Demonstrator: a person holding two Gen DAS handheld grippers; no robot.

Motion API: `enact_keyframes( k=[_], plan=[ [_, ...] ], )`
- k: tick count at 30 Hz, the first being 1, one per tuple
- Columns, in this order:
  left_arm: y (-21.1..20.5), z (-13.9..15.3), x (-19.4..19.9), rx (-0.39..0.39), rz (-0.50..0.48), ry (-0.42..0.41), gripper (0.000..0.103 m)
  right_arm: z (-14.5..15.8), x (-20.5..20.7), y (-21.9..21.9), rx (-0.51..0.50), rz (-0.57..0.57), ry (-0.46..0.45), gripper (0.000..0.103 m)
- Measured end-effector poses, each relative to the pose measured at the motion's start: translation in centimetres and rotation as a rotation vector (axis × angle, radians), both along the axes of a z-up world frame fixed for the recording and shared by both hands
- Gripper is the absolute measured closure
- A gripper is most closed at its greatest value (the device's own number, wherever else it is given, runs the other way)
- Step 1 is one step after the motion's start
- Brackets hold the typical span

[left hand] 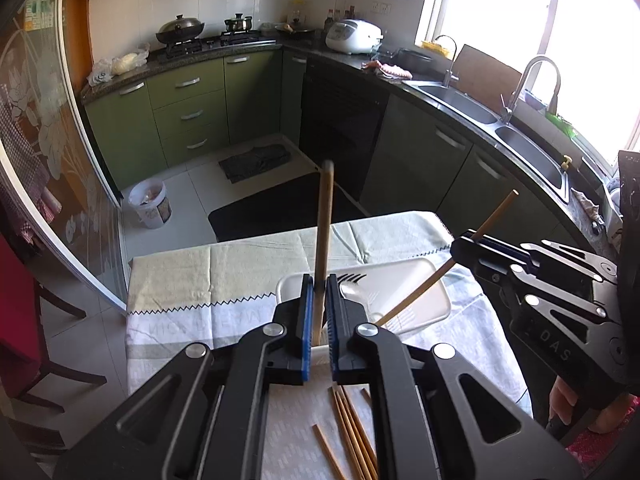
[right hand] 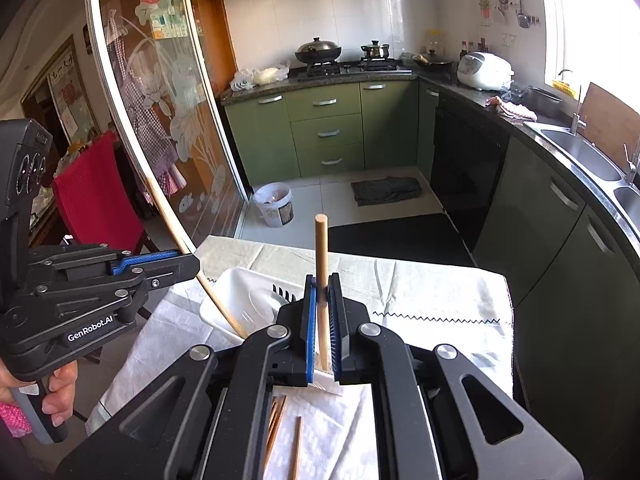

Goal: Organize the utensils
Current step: 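Lift the chopstick into the white holder with the left gripper while the right gripper inserts its chopstick, then grasp another wooden chopstick with the left gripper while the right gripper grasps one too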

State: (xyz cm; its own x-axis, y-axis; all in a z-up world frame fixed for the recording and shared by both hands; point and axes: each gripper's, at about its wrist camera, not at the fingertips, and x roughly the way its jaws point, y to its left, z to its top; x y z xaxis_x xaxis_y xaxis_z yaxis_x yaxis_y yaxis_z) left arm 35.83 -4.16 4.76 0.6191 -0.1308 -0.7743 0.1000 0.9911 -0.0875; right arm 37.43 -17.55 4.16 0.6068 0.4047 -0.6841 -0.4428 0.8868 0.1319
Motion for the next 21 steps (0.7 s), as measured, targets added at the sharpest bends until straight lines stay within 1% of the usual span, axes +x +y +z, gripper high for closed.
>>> enact_keyframes(
  k=[1,2,3,4,8,11,13,14,15,16,18,21],
  plan=[
    [0.0,-0.1,-0.2,0.009,-0.002,0.005,0.096,-0.3,0.1,0.0,-0.002,0.001,0.007,0.094],
    [-0.1,-0.2,-0.3,0.013,-0.002,0.006,0.095,-0.5,0.1,0.0,-0.002,0.003,0.014,0.083],
    [-0.1,-0.2,-0.5,0.017,-0.001,0.01,0.09,-0.6,-0.1,-0.2,0.001,-0.002,0.011,0.074],
    [-0.1,-0.1,-0.6,0.019,0.0,0.013,0.085,-0.6,-0.4,-0.2,0.0,-0.007,0.003,0.073],
    [0.0,0.7,-2.1,0.018,0.004,0.003,0.083,1.0,-2.5,-1.7,0.027,-0.018,-0.052,0.073],
    [0.0,1.3,-4.3,0.017,0.001,-0.004,0.077,2.2,-5.6,-3.5,0.055,-0.011,-0.1,0.073],
    [0.0,1.1,-6.0,0.014,-0.008,0.012,0.071,2.3,-8.2,-4.9,0.067,-0.002,-0.127,0.07],
    [-0.1,0.8,-6.9,0.014,-0.015,0.029,0.069,2.1,-9.5,-5.7,0.072,0.003,-0.136,0.067],
    [-0.1,0.3,-7.6,0.011,-0.02,0.05,0.063,1.8,-10.7,-6.5,0.074,0.006,-0.141,0.064],
    [-0.1,-0.4,-8.4,0.0,-0.025,0.076,0.056,1.1,-11.9,-7.3,0.077,0.011,-0.139,0.064],
    [0.0,-2.2,-9.7,-0.021,-0.021,0.138,0.05,-0.4,-14.0,-8.8,0.087,0.014,-0.123,0.063],
    [0.0,-6.0,-10.9,-0.035,-0.015,0.26,0.05,-3.3,-16.9,-11.0,0.116,0.0,-0.082,0.063]
  ],
)
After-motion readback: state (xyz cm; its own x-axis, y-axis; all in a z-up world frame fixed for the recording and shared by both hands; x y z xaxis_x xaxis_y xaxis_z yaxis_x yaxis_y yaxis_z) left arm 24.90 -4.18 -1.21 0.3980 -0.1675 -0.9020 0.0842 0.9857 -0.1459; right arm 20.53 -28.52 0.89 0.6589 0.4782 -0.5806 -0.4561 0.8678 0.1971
